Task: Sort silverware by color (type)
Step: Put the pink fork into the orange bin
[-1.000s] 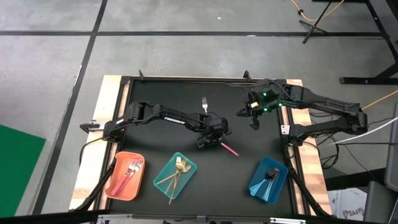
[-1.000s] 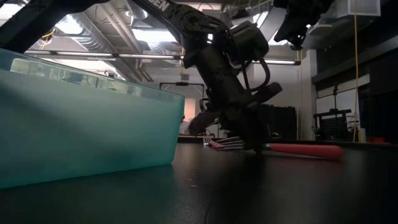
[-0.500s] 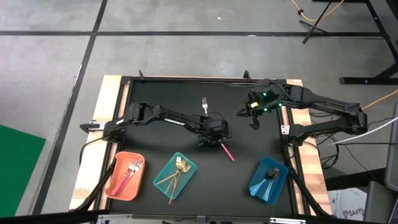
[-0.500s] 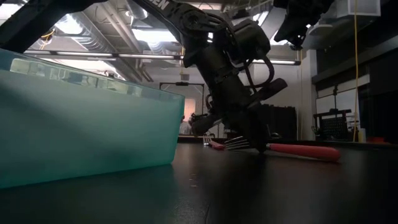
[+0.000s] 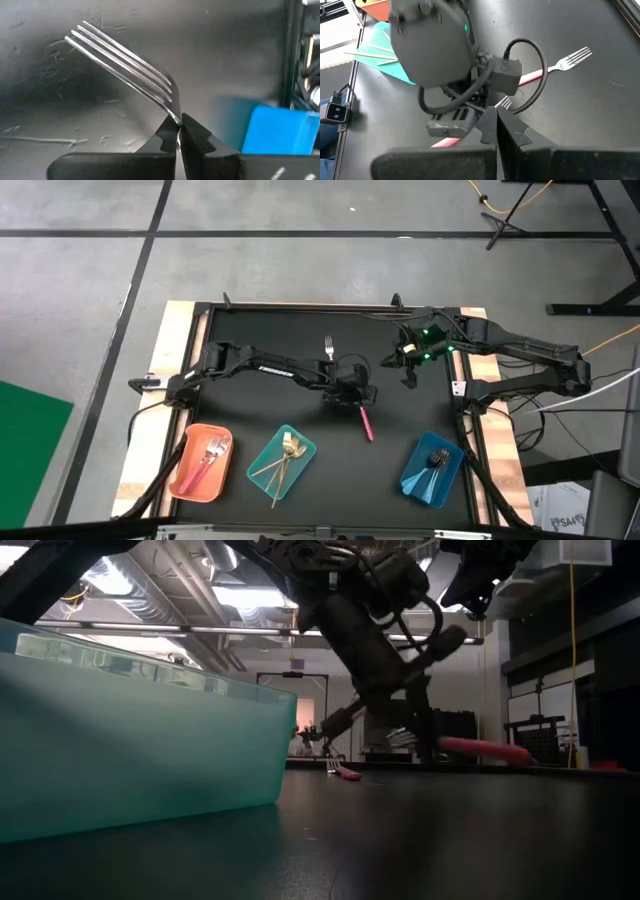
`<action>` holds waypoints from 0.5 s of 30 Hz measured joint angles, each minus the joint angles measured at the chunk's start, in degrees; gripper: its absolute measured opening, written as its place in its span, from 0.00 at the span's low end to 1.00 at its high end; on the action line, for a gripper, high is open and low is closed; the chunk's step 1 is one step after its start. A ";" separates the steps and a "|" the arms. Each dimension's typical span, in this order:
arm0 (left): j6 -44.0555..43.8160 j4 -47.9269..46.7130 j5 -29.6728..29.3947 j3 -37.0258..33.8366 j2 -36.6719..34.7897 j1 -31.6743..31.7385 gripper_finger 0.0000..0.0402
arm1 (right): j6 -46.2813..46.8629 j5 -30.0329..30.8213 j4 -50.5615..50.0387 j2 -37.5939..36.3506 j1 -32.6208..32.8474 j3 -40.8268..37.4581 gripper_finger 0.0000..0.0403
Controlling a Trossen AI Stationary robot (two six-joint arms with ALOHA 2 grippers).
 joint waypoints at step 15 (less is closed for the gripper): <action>21.34 -14.51 12.56 0.09 -14.99 5.69 0.00 | 0.20 -0.18 -0.12 0.02 0.00 0.00 0.00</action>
